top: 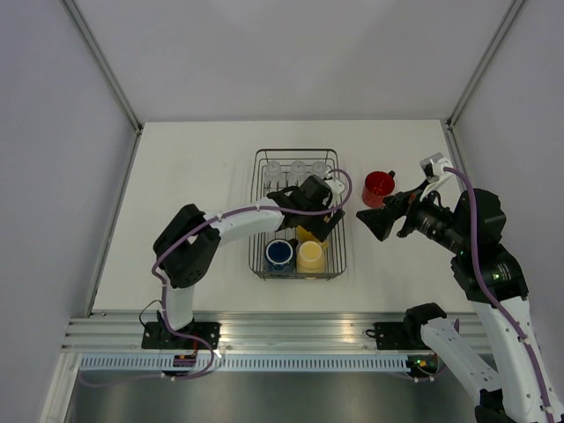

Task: Unload the cups from the dish rack

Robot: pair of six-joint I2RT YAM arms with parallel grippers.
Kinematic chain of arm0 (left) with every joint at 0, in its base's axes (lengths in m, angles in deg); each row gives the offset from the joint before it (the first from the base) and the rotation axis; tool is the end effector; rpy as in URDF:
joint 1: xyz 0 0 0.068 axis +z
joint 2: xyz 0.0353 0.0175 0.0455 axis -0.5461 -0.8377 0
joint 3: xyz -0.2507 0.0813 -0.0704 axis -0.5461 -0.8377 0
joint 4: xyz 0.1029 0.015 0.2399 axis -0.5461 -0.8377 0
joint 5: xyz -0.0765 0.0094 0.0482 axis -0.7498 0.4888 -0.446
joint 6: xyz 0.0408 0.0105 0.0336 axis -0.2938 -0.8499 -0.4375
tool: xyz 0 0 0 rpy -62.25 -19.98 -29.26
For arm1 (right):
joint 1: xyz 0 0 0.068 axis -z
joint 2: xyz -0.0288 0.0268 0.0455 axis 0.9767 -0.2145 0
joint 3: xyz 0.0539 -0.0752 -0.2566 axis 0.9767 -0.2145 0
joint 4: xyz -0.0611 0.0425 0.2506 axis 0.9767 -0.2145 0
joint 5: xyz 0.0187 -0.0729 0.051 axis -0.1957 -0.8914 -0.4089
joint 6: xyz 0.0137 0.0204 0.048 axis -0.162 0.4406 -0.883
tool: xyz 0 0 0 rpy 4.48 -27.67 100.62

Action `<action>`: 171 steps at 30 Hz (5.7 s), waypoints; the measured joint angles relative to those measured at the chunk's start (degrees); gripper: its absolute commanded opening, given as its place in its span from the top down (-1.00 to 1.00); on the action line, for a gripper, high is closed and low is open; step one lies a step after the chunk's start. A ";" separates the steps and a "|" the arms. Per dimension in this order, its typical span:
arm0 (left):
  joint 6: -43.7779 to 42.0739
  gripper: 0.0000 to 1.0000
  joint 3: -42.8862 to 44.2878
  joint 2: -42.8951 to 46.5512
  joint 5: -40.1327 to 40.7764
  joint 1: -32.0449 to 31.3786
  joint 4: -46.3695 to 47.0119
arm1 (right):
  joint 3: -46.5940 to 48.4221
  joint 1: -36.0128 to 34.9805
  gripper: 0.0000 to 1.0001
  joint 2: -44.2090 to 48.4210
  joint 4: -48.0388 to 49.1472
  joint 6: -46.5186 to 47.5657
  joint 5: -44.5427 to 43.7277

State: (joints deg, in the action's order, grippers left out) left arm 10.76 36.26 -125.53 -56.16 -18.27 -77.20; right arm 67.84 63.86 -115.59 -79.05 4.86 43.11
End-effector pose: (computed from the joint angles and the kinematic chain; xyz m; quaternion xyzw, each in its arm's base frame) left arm 0.2656 -0.3278 0.2027 0.3695 0.8632 -0.1239 0.3209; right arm 0.1151 0.0456 0.4045 -0.1381 0.7598 0.3415 0.5358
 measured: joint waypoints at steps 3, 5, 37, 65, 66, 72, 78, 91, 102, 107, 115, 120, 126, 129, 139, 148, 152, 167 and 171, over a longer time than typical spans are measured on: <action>0.26 -0.78 0.00 -0.59 -0.39 0.22 0.35 | 0.00 0.00 -0.96 0.04 -0.02 0.02 0.02; 0.37 -0.41 0.00 -0.59 -0.46 0.24 0.33 | 0.00 0.00 -0.96 0.11 -0.02 0.04 0.00; 11.91 0.95 -7.15 29.35 -2.93 0.28 1.64 | -8.37 0.00 -0.96 4.68 8.44 -4.44 -3.61; 57.81 0.95 -35.41 44.98 -13.73 0.15 52.50 | -28.30 -7.67 -0.69 2.32 63.93 -33.29 22.27; 58.86 0.95 -35.41 44.98 -13.73 0.11 53.79 | -28.28 -9.42 -0.66 1.51 64.65 -32.92 21.31; 64.92 0.95 -36.76 44.92 -13.75 -0.50 59.56 | -28.15 -18.78 -0.39 -3.63 67.12 -28.89 15.39; 69.90 0.95 -38.49 44.96 -12.37 -0.96 59.82 | -27.23 -22.60 -0.08 -5.97 67.69 -25.35 12.55; 74.03 -0.05 -40.98 49.18 -7.67 -1.81 54.95 | -25.86 -25.53 0.99 -9.01 69.05 -20.63 9.60; 75.10 -0.99 -40.94 50.51 -6.54 -1.73 52.61 | -25.86 -25.86 0.99 -5.18 63.89 -18.38 6.23; 75.14 -0.99 -40.72 51.71 -6.10 -1.66 51.12 | -25.86 -25.88 0.99 -0.94 59.06 -14.67 1.05; 71.63 -0.99 -36.50 57.02 1.03 -1.55 36.06 | -18.60 -25.88 0.99 0.70 37.31 -4.33 -14.99; 64.76 -0.99 -33.27 62.73 7.52 -1.40 26.10 | -7.08 -25.88 0.99 -6.62 19.69 0.42 -28.30; 52.06 -0.99 -29.79 66.29 8.31 -1.36 16.85 | 2.67 -25.55 0.99 -17.11 4.13 4.44 -40.37; 44.85 -0.99 -25.40 66.27 7.17 -1.36 10.54 | 6.69 -22.53 0.99 -22.56 -1.46 6.34 -42.32; 30.47 -0.99 -21.55 72.57 5.31 -1.36 -6.60 | 14.99 1.86 0.99 -34.42 -5.81 12.92 -38.40; 21.42 -0.99 -17.88 74.75 4.20 -1.36 -19.21 | 16.17 14.40 0.99 -47.36 -5.90 19.15 -29.81; 19.06 -0.99 -18.45 76.59 4.46 -1.36 -21.77 | 16.20 17.55 0.99 -53.83 -4.68 19.56 -26.60; 15.37 -0.99 -28.70 84.28 7.34 -1.36 -21.18 | 16.20 18.82 0.94 -66.93 -2.14 19.87 -23.67; 15.19 -0.99 -28.81 85.59 7.34 -1.36 -21.05 | 16.70 18.86 0.88 -67.52 -2.14 20.22 -24.35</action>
State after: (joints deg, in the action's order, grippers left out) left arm 25.95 7.45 -39.93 -48.81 -19.63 -98.25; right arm 84.54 82.72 -183.11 -81.19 25.08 18.76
